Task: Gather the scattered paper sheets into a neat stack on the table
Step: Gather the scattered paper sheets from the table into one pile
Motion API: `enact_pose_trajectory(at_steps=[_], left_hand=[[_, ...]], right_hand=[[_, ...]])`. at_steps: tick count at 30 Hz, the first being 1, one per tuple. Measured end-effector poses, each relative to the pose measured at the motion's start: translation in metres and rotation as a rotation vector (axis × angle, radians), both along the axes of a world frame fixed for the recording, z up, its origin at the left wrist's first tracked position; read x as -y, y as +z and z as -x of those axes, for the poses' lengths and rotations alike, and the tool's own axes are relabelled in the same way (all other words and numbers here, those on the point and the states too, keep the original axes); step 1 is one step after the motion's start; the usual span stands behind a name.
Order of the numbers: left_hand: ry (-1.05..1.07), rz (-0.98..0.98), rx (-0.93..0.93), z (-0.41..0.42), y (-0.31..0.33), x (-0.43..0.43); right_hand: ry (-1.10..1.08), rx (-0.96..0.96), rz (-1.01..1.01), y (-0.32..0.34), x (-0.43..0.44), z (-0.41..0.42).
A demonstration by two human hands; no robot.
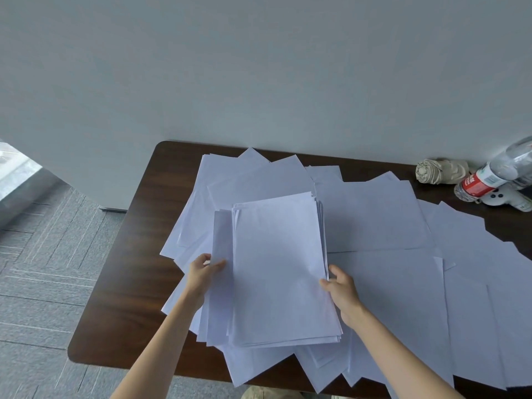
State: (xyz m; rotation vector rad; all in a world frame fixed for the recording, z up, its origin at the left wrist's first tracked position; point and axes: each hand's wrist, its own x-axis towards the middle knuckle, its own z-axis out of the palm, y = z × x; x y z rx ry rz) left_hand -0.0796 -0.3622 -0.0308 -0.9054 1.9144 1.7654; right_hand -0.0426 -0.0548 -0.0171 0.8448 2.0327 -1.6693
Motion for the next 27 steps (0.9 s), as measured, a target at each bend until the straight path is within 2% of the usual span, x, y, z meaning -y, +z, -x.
enact_pose_trajectory(at_steps=[9, 14, 18, 22, 25, 27], left_hand=[[-0.052, -0.288, 0.12, -0.001, 0.003, 0.001], [-0.097, -0.328, 0.2, 0.001, 0.006, -0.004], [-0.208, -0.182, 0.061, -0.004, 0.003, -0.007], [-0.208, -0.044, -0.1, -0.009, 0.008, -0.012], [-0.16, -0.078, -0.127, -0.01, 0.014, -0.009], [-0.154, -0.128, -0.13, -0.008, 0.022, -0.007]], right_hand=[[0.027, 0.016, 0.041, -0.009, 0.032, -0.005], [0.088, 0.024, 0.019, -0.018, 0.041, -0.009], [0.136, 0.015, -0.08, -0.02, 0.038, -0.006], [0.154, 0.004, -0.178, -0.018, 0.033, -0.001], [0.071, -0.054, -0.241, -0.009, 0.03, 0.002], [0.007, -0.054, -0.143, -0.002, 0.026, 0.005]])
